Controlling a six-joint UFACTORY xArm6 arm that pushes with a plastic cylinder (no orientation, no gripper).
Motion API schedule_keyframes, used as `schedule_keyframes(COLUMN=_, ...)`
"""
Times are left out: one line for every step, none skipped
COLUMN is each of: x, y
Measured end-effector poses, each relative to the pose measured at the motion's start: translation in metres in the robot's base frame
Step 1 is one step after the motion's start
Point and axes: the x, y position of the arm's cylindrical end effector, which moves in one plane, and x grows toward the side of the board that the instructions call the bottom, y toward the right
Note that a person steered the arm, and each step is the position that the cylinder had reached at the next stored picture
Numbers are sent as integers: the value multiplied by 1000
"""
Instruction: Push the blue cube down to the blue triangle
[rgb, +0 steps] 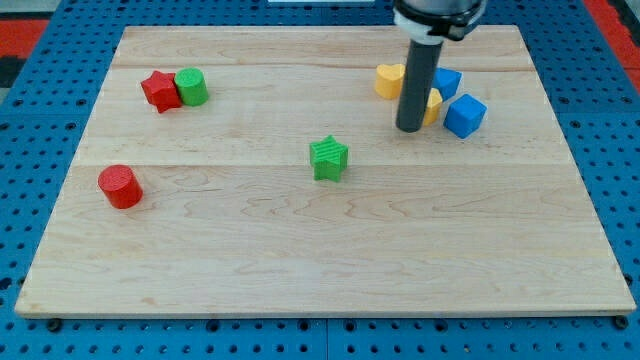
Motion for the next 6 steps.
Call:
schedule_keyframes(x=21, y=11)
schedule_keyframes(x=22, y=83)
schedule_keyframes(x=9, y=113)
schedule_keyframes(x=4, y=90)
schedule_keyframes(x=-11, y=77)
schedule_keyframes(x=-13, y=79)
